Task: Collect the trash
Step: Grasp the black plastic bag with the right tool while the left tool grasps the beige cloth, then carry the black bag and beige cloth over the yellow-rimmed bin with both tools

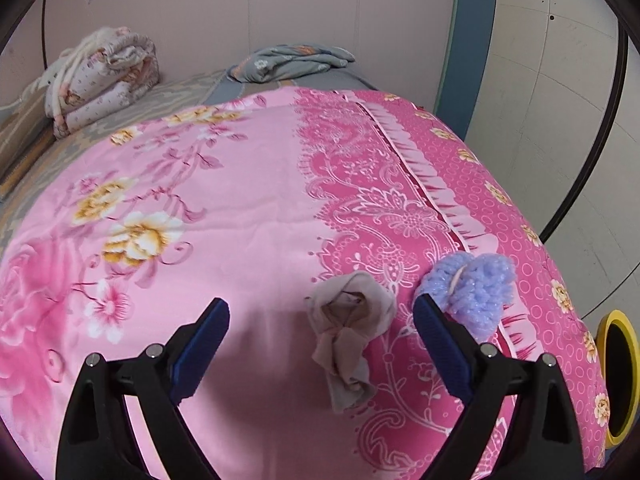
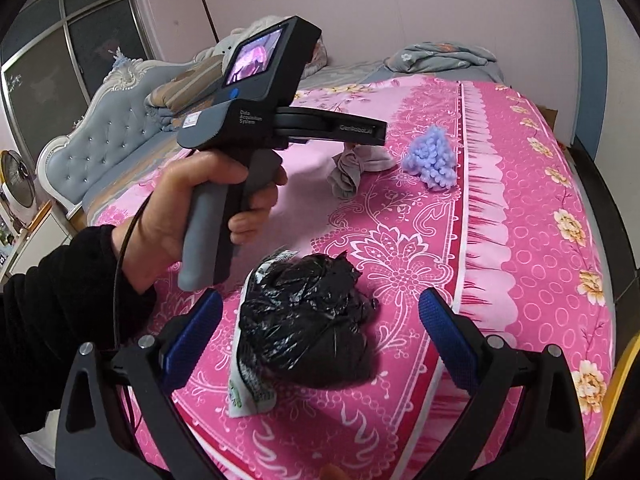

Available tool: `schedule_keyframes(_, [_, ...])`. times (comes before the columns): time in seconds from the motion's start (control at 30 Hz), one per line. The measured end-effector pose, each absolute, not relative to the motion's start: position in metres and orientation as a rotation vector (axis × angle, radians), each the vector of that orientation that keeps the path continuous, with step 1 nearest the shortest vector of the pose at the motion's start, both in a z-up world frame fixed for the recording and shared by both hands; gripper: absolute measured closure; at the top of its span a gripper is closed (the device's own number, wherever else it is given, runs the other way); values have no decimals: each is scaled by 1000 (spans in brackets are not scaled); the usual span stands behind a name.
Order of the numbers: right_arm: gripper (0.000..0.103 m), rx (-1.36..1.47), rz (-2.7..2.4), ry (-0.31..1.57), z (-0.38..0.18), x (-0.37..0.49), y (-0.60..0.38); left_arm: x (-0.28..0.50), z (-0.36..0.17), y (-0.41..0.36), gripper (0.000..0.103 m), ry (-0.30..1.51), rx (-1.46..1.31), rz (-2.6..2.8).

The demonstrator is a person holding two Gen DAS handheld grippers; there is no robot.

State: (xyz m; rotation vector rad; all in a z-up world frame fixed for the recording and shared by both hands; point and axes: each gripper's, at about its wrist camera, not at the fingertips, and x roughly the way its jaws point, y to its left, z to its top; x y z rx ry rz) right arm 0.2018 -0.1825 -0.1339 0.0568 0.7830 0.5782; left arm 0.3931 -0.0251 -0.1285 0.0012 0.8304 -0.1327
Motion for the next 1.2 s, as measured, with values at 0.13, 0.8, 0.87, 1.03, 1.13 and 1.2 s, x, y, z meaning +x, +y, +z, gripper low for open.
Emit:
schedule_keyframes(0.13, [20,59,578,814,-146,213,-180,398,-142,-33,36,856,0,-174])
schedule_keyframes(0.8, [63,110,630,818,-141,208,-185,389,-130,-20,74,820,-74,-180])
schedule_keyframes(0.87, [63,120,619,806,-135,204,-189,383,-121,-19,74,805,-81,-182])
schedule_keyframes(1.03, [63,139,590,777,-119,190,-203,364,-99,-19,74,767,-75,-184])
schedule_keyframes(1.13, [63,148,567,753,-108,181,-213,352,-85,-22,74,745,-67,-191])
schedule_keyframes(1.2, [63,157,552,732,-99,173,-220,344,-76,-24,74,729,-69,-199])
